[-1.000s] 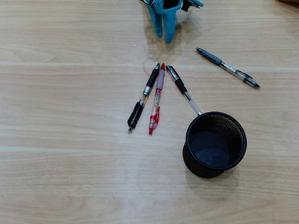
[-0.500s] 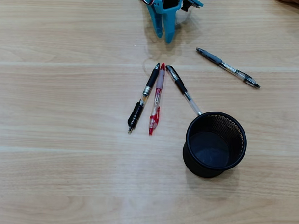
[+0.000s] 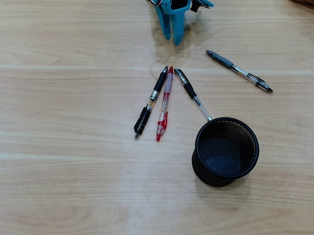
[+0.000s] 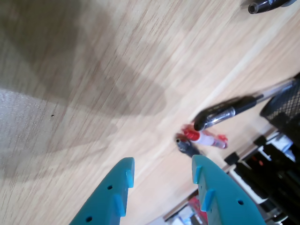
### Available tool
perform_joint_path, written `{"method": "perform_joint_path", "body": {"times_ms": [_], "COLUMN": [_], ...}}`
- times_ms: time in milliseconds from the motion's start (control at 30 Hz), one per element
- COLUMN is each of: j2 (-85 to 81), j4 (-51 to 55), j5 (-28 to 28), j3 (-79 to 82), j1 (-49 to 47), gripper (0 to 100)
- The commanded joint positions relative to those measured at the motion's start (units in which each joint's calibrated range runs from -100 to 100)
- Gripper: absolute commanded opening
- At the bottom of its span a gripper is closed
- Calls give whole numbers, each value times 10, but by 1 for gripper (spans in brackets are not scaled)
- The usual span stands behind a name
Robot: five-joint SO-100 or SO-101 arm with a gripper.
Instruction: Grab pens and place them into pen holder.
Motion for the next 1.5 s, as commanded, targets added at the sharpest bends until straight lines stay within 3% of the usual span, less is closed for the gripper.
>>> {"method": "perform_joint_path", "body": {"times_ms": [0,667,867,1200,1467], "j2": [0,0,0,1,1], "j4": [36,36,38,38,37], "j5": [3,3,4,5,5], "j3": [1,2,2,2,2], "j1": [4,10,53,-18,-16], "gripper": [15,14,14,14,14]}}
